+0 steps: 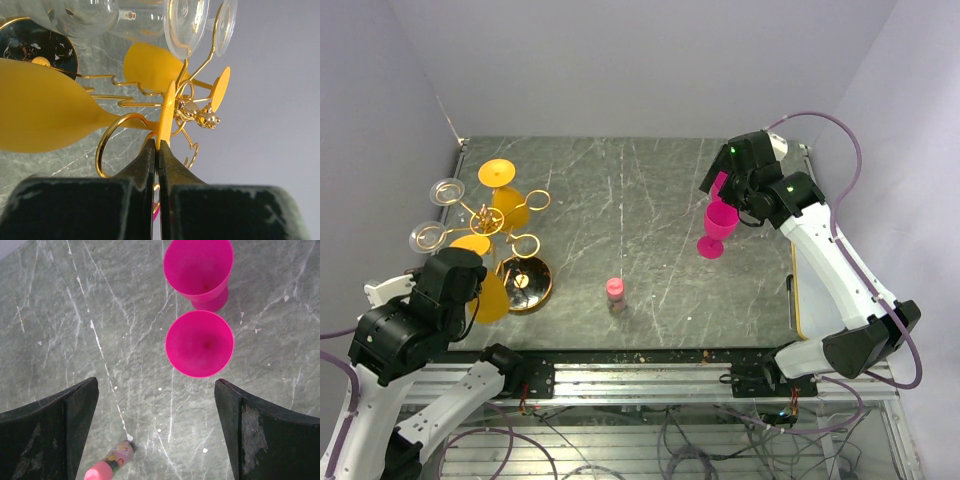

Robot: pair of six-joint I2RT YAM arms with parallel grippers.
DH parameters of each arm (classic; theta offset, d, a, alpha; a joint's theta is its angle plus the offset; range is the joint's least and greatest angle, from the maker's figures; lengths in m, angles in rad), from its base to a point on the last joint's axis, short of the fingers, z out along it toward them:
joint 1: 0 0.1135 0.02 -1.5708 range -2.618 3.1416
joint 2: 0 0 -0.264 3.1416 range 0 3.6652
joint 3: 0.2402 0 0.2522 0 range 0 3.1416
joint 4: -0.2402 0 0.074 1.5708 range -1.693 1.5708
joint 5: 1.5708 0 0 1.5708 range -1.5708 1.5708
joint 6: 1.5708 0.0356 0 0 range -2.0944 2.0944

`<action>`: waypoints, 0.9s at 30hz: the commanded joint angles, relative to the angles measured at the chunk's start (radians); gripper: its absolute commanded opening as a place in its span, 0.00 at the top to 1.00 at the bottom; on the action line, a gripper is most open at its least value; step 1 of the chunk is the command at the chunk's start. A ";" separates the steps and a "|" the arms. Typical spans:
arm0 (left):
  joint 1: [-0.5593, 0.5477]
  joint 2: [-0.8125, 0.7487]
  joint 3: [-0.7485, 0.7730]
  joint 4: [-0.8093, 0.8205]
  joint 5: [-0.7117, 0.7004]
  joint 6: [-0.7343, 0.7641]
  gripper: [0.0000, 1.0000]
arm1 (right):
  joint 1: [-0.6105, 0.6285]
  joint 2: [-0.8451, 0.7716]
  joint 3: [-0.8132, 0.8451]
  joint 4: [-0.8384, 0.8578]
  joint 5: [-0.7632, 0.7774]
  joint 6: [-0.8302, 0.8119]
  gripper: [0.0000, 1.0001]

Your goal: Take the wine glass off the wine glass rack

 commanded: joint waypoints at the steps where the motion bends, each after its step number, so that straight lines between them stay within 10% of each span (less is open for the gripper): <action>1: -0.005 0.026 0.003 -0.051 -0.069 -0.457 0.93 | -0.001 -0.003 0.002 -0.007 0.024 -0.001 0.00; 27: -0.005 -0.135 0.020 -0.052 -0.147 -0.448 0.93 | -0.001 0.005 0.013 -0.011 -0.003 0.000 0.00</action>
